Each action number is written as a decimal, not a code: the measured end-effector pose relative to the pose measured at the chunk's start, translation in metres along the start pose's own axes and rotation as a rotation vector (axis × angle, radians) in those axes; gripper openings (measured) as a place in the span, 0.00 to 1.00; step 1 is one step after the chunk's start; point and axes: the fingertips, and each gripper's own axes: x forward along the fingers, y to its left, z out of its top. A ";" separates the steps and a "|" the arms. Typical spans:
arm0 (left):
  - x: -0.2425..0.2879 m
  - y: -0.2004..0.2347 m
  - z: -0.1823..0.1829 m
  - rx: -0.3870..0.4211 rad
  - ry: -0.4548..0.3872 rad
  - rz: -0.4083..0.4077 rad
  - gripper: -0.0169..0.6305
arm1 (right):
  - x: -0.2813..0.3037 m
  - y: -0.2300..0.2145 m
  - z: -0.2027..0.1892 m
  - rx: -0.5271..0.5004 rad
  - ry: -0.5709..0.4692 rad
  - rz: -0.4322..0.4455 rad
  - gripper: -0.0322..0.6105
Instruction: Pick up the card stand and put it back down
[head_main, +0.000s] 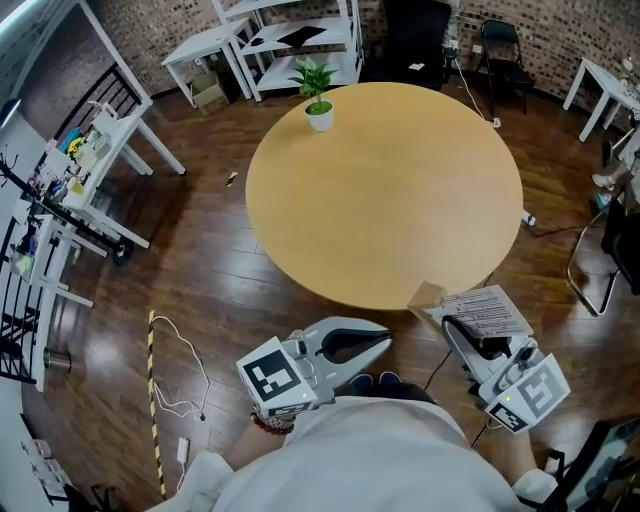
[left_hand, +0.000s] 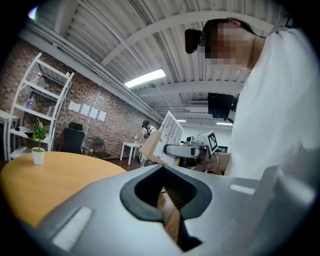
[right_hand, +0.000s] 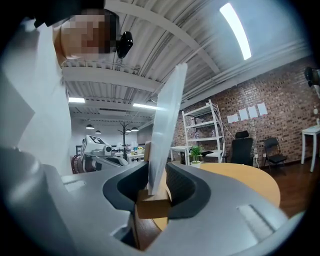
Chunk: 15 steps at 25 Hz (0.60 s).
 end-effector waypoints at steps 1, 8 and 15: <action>0.001 0.000 -0.001 -0.008 -0.005 0.005 0.03 | 0.000 0.000 -0.001 0.000 0.001 0.004 0.24; -0.002 0.004 -0.010 -0.069 0.027 0.024 0.04 | -0.004 0.001 -0.006 -0.003 0.003 0.022 0.24; -0.002 -0.002 -0.020 -0.063 0.043 0.012 0.04 | -0.001 -0.002 -0.003 -0.014 -0.008 -0.004 0.24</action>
